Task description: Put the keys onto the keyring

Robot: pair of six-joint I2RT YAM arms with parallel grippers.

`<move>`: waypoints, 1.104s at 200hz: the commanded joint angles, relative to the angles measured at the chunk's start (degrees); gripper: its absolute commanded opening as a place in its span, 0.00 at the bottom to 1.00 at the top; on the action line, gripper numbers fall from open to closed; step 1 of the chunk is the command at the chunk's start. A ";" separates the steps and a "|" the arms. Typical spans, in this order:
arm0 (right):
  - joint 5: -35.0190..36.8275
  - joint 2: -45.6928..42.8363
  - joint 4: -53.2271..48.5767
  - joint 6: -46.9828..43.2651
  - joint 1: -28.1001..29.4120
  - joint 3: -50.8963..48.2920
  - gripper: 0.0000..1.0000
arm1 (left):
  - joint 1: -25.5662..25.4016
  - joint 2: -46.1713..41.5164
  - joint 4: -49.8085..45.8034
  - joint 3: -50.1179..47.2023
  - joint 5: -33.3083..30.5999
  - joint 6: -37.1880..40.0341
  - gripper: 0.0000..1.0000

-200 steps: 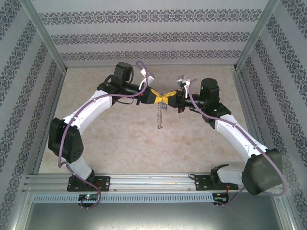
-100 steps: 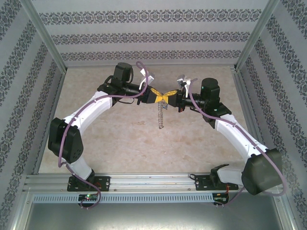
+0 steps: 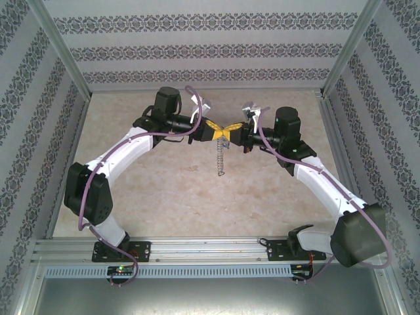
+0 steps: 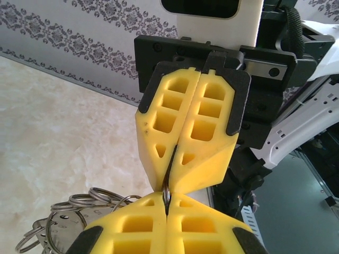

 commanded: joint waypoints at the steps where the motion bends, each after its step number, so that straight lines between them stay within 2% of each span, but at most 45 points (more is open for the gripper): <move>1: 1.88 -1.19 2.28 0.05 -0.18 1.30 0.00 | -1.38 -2.80 4.23 -0.93 -0.65 -0.36 0.00; 15: 2.48 -1.27 2.42 0.29 -0.33 1.31 0.00 | -1.36 -2.88 4.31 -1.02 -1.31 -0.36 0.00; 40: 3.38 -1.54 2.70 0.86 -0.52 1.27 0.16 | -1.36 -3.10 4.62 -1.31 -2.71 -0.49 0.00; 52: 4.10 -1.91 3.21 1.54 -0.75 1.03 0.27 | -1.40 -3.06 4.65 -1.30 -3.00 -0.53 0.00; 89: 7.03 -4.98 5.33 4.08 -2.18 -0.56 0.44 | -1.37 -3.76 6.66 -2.29 -4.52 -1.16 0.00; 117: 10.23 -7.74 7.29 5.95 -3.18 -2.31 0.47 | -1.36 -4.68 10.34 -4.04 -6.92 -2.91 0.00; 172: 21.36 -13.02 9.90 8.84 -5.02 -7.90 0.49 | -1.35 -6.54 17.23 -7.17 -10.75 -7.21 0.00; 221: 21.09 -13.21 13.74 10.11 -5.58 -12.31 0.51 | -1.40 -7.07 25.69 -9.76 -11.22 -13.03 0.00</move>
